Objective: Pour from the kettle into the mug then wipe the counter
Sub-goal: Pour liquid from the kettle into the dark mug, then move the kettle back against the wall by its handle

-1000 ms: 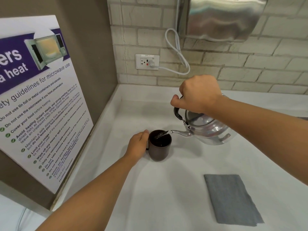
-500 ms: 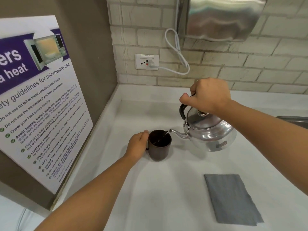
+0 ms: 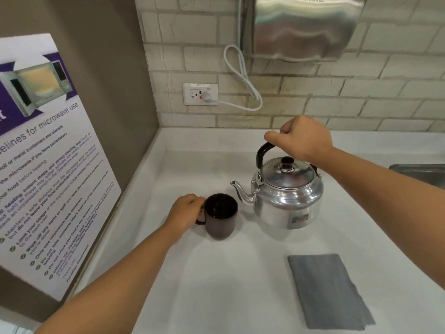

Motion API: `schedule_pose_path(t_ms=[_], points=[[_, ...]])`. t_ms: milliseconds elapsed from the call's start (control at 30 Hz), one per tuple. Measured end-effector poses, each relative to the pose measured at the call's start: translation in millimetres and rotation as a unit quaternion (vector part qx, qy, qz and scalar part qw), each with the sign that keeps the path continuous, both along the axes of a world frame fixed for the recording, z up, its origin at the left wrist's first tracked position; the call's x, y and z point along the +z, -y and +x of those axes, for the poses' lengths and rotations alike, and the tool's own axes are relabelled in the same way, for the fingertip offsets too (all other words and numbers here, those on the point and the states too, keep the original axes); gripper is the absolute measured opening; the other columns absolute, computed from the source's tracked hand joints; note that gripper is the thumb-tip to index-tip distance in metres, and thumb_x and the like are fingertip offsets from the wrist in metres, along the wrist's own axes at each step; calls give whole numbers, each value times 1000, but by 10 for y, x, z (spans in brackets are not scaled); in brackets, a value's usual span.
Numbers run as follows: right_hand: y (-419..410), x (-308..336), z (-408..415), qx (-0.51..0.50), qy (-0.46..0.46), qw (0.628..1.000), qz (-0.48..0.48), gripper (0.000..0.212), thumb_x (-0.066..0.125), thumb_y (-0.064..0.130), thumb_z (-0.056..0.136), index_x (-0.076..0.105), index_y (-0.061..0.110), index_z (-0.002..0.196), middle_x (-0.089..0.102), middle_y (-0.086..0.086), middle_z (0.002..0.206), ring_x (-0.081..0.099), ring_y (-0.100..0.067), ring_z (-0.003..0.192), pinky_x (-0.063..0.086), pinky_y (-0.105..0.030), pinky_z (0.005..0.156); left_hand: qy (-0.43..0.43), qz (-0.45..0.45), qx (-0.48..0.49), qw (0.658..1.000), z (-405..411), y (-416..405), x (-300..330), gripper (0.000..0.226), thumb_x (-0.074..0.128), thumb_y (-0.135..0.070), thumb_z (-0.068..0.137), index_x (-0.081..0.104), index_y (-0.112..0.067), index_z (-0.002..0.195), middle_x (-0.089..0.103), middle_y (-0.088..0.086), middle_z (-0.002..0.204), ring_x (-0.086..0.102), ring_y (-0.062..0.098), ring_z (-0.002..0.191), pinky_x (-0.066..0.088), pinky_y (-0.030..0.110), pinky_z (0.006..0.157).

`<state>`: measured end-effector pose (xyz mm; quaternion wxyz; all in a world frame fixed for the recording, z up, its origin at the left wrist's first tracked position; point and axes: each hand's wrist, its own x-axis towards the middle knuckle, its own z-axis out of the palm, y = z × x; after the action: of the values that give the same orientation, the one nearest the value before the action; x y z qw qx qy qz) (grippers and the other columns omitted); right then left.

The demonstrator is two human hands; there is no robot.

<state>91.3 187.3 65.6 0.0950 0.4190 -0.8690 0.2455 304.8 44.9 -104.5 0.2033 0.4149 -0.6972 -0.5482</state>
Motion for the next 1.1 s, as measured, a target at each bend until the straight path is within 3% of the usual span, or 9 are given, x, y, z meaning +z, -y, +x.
schedule_pose_path(t_ms=[233, 300, 367, 433, 567, 667, 800, 933, 1100], points=[[-14, 113, -281, -19, 39, 997, -61, 44, 47, 42, 73, 28, 16, 43, 27, 4, 40, 30, -19, 42, 26, -27, 45, -69, -210, -12, 975, -663, 57, 1058, 24, 62, -34, 83, 58, -17, 66, 54, -9, 61, 49, 7, 58, 40, 20, 57], [11, 151, -377, -25, 51, 995, -81, 41, 46, 39, 76, 32, 18, 44, 31, 2, 42, 31, -20, 43, 27, -28, 45, -118, -207, -99, 966, -1008, -98, 1350, 20, 68, -44, 80, 66, -24, 82, 64, -14, 77, 57, -4, 68, 41, 9, 63], [41, 190, -490, -22, 63, 993, -99, 40, 46, 37, 78, 38, 17, 45, 37, 0, 44, 35, -21, 44, 28, -29, 45, -117, -210, -191, 952, -1321, -242, 1550, 44, 72, -53, 74, 64, -26, 109, 65, -17, 101, 58, -11, 88, 42, 5, 72], [79, 217, -616, -14, 81, 990, -116, 42, 46, 34, 79, 42, 13, 44, 42, -2, 45, 38, -22, 46, 30, -31, 46, -82, -226, -240, 941, -1583, -321, 1657, 55, 73, -52, 74, 60, -24, 120, 65, -14, 107, 59, -6, 94, 42, 9, 74], [169, 210, -877, 12, 139, 977, -160, 44, 50, 28, 81, 33, 16, 42, 34, 1, 43, 33, -18, 45, 27, -31, 47, -90, -218, -256, 937, -1947, -241, 1657, 24, 66, -29, 88, 66, -11, 103, 73, 5, 85, 70, 22, 81, 57, 30, 79], [242, 137, -1103, 61, 168, 967, -183, 34, 51, 24, 83, 48, 5, 54, 47, -9, 55, 39, -17, 52, 33, -30, 51, -101, -186, -257, 943, -2138, -93, 1578, 22, 63, -24, 90, 66, -8, 105, 74, 14, 88, 72, 28, 86, 56, 48, 88], [305, -73, -1439, 98, 210, 948, -218, 18, 59, 32, 83, 64, 16, 89, 64, 5, 82, 55, -3, 72, 39, -13, 60, -104, -169, -250, 948, -2407, 131, 1496, 21, 64, -29, 90, 65, -10, 100, 72, 12, 79, 71, 37, 86, 54, 54, 88], [326, -388, -1833, 103, 322, 918, -208, 38, 60, 48, 74, 64, 16, 94, 65, 1, 87, 63, -13, 76, 45, -27, 71, -92, -170, -256, 947, -2613, 352, 1315, 26, 61, -30, 92, 63, -10, 108, 69, 11, 78, 73, 28, 84, 54, 52, 90], [436, -733, -2111, 127, 341, 911, -197, 18, 66, 34, 86, 64, 17, 86, 61, 0, 78, 63, -17, 73, 49, -36, 73, -79, -199, -263, 941, -2788, 513, 1025, 25, 57, -28, 94, 61, -4, 103, 63, 3, 70, 70, 34, 80, 54, 49, 83]])
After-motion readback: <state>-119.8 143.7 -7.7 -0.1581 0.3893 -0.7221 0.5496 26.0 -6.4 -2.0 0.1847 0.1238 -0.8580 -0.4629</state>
